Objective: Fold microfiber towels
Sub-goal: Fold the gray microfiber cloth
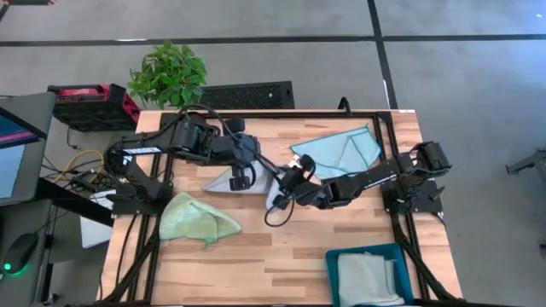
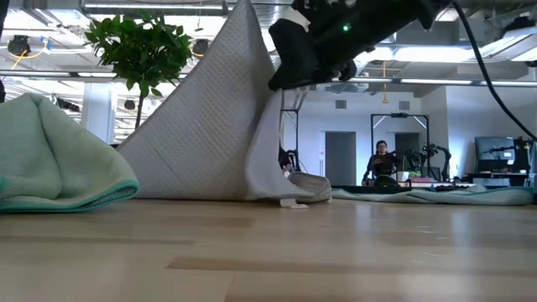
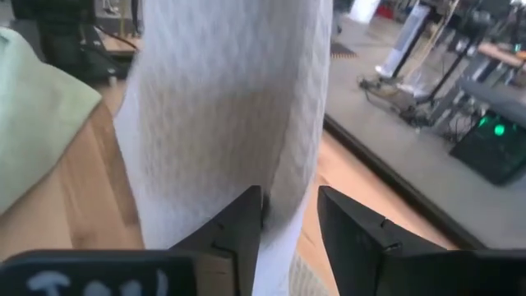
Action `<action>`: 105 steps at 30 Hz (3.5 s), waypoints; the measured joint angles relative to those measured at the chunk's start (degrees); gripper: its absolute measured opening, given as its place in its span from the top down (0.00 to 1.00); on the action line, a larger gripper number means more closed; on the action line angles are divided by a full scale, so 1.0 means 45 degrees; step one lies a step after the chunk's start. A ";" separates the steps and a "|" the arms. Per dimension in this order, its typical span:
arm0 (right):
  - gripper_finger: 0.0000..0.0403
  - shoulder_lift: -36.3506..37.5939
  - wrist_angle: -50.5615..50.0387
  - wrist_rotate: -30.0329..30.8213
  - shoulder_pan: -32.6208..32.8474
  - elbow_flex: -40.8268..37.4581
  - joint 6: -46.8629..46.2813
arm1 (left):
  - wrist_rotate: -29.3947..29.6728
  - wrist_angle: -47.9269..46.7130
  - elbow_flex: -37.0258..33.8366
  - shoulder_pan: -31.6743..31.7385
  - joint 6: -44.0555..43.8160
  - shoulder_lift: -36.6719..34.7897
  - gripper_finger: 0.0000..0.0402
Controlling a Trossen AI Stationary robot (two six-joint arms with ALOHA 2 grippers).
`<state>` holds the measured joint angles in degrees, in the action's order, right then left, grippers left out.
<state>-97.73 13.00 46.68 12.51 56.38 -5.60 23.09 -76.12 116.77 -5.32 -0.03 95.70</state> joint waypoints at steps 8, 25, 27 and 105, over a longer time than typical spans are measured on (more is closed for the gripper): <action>0.67 0.0000 -0.1262 -0.0010 0.0000 0.0000 -0.1599 | 0.0026 0.0049 0.0409 0.0000 -0.0005 0.0000 1.00; 0.69 -0.0010 -0.3145 -0.0062 0.0608 0.0002 -0.3571 | 0.0927 0.0136 0.0409 0.0000 -0.0159 0.0000 1.00; 0.69 -0.0010 -0.3162 -0.0068 0.0796 0.0000 -0.3571 | 0.1041 0.0118 0.0522 0.0000 -0.0170 0.0000 1.00; 0.63 -0.0209 -0.2710 -0.0786 0.0709 0.0005 -0.1752 | 0.1627 0.5350 0.2051 0.0000 -0.0053 -0.0005 1.00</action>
<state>-98.67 0.80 43.14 15.70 56.40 -13.49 30.41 -52.04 125.99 -5.32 -0.27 95.68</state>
